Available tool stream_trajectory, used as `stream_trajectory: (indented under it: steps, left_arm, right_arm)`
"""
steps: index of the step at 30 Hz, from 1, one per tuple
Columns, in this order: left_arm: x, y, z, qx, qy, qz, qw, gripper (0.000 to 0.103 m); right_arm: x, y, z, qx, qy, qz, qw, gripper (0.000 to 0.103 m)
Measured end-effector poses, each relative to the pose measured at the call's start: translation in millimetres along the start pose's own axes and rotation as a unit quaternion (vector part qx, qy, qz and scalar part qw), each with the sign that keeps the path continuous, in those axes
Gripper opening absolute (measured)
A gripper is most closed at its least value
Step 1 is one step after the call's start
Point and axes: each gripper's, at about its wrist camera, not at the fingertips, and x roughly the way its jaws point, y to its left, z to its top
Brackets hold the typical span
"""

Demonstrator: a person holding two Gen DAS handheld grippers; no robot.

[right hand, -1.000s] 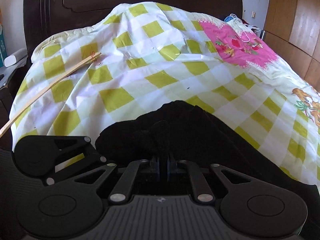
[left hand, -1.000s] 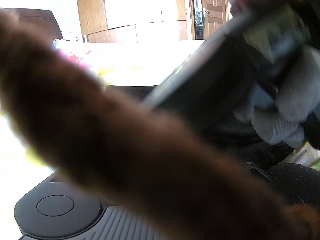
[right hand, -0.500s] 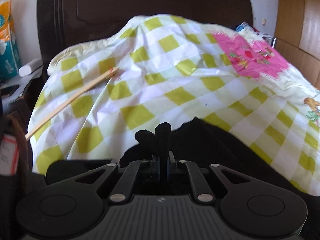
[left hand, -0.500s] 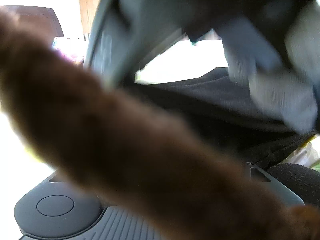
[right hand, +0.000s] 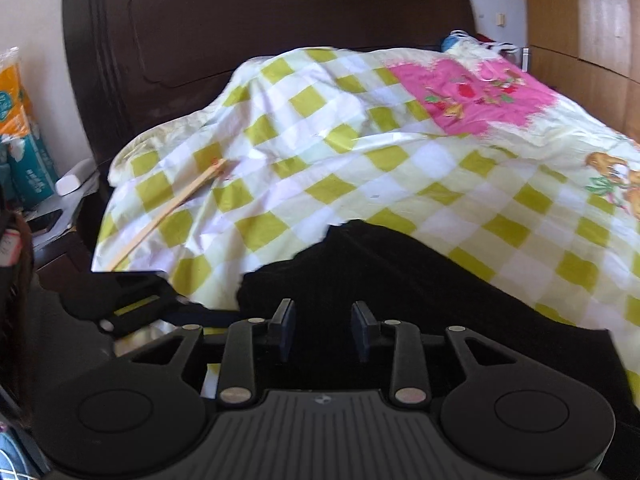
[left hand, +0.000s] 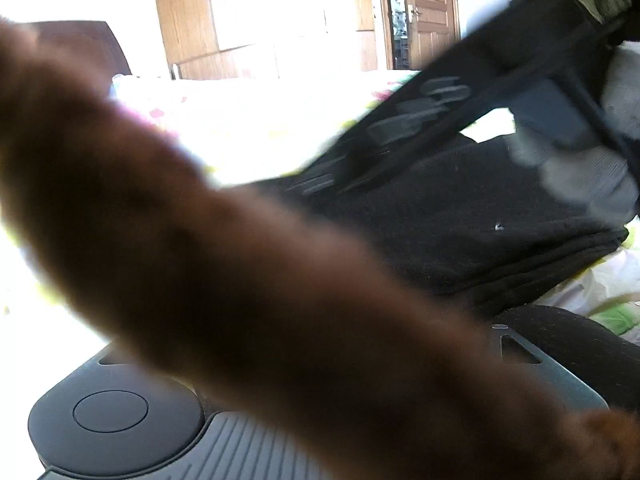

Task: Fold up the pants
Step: 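Lower the folded end onto the trousers and open the right gripper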

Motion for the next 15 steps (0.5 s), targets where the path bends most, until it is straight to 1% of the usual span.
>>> stream_trajectory:
  steps: [2,4,5,6,7,8,9,10,11,12,14,15]
  left_arm:
    - [-8,-1,9,0.002,-0.010,0.005,0.9999,0.070]
    - [-7,-4,22,0.009,-0.023,0.005,0.9997,0.071]
    - [-2,-7,29,0.011,-0.026,0.005,0.9996,0.071]
    - [5,-10,36,0.013,-0.028,0.004,0.9995,0.072]
    - [15,-11,42,0.011,-0.029,0.000,0.9995,0.072]
    - [25,-13,46,0.005,-0.024,-0.009,0.9997,0.072]
    - [40,-14,49,0.001,-0.011,-0.014,0.9998,0.072]
    - [56,-16,50,0.000,0.011,-0.016,0.9998,0.072]
    - [72,-17,49,0.000,0.039,-0.017,0.9991,0.072]
    - [84,-18,46,0.005,0.055,-0.019,0.9983,0.073]
    - [89,-18,48,0.014,0.060,-0.017,0.9979,0.075]
    - [87,-20,53,0.019,0.065,-0.012,0.9976,0.076]
  right_arm:
    - [-11,-32,-13,0.036,0.009,-0.040,0.999,0.045]
    - [-17,-63,-27,0.077,0.016,-0.072,0.994,0.045]
    - [-19,-77,-35,0.092,0.021,-0.091,0.991,0.045]
    - [-19,-93,-43,0.111,0.034,-0.119,0.986,0.045]
    - [-17,-107,-51,0.132,0.051,-0.138,0.980,0.045]
    - [-15,-120,-59,0.149,0.062,-0.144,0.976,0.045]
    - [-16,-132,-67,0.160,0.062,-0.143,0.975,0.043]
    - [-18,-139,-72,0.167,0.056,-0.136,0.975,0.038]
    - [-24,-144,-74,0.178,0.051,-0.130,0.974,0.036]
    - [-32,-148,-74,0.191,0.041,-0.125,0.973,0.036]
    - [-58,-154,-78,0.215,0.014,-0.128,0.968,0.041]
    - [-69,-157,-81,0.220,0.007,-0.134,0.966,0.042]
